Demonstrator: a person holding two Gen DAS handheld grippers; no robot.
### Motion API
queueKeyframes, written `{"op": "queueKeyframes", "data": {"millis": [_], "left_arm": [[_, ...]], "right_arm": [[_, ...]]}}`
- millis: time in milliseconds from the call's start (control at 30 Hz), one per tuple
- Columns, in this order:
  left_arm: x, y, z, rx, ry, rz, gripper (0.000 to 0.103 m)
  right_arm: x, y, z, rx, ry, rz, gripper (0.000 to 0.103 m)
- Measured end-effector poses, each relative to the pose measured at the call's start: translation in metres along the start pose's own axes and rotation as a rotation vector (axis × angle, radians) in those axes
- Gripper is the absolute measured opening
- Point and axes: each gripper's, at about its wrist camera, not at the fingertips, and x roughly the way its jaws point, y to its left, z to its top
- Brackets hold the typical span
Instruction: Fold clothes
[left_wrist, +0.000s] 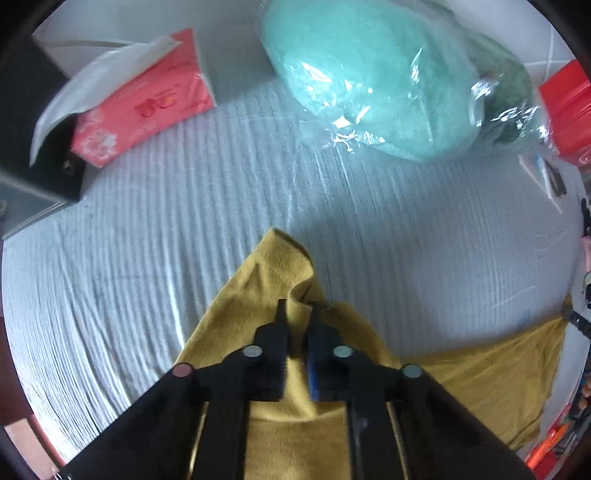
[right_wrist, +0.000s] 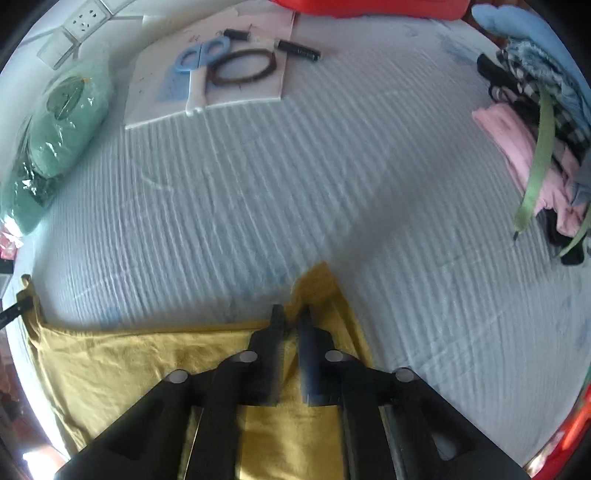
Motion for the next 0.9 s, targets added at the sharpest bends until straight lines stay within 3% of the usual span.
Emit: {"op": "queueKeyframes", "data": {"millis": [67,167,267,400,500,567,600,667,700,733,900], "left_arm": [[-0.021,0.007,-0.014,-0.019,-0.056,-0.02,0.007],[-0.063,0.016,-0.058,-0.029,-0.174,-0.042,0.007],[-0.087,0.018,-0.109,-0.017,-0.239,-0.055,0.007],[-0.074,0.021,-0.166,-0.047,-0.176,-0.071,0.007],[-0.063,0.026,-0.2,-0.056,-0.119,-0.022,0.017],[-0.072,0.028,-0.211,-0.058,-0.128,-0.014,0.022],[-0.083,0.028,-0.216,-0.059,-0.146,-0.021,0.03],[-0.103,0.029,-0.213,-0.062,-0.204,-0.039,0.055],[-0.112,0.029,-0.207,-0.065,-0.237,-0.049,0.073],[-0.113,0.03,-0.2,-0.071,-0.247,-0.046,0.081],[-0.079,0.034,-0.162,-0.131,-0.2,-0.023,0.081]], "right_arm": [[-0.017,-0.003,-0.012,-0.011,-0.057,0.03,0.007],[-0.055,-0.014,-0.044,-0.026,-0.16,0.111,0.007],[-0.08,-0.025,-0.08,-0.048,-0.212,0.171,0.007],[-0.08,-0.036,-0.131,-0.061,-0.167,0.184,0.007],[-0.058,-0.047,-0.156,-0.051,-0.082,0.146,0.017],[-0.052,-0.055,-0.168,-0.032,-0.063,0.13,0.021],[-0.051,-0.059,-0.172,-0.022,-0.059,0.123,0.022],[-0.054,-0.065,-0.178,-0.005,-0.071,0.13,0.024],[-0.057,-0.067,-0.179,0.001,-0.08,0.136,0.024],[-0.062,-0.069,-0.18,0.006,-0.093,0.143,0.024],[-0.075,-0.075,-0.176,0.052,-0.132,0.15,0.024]]}}
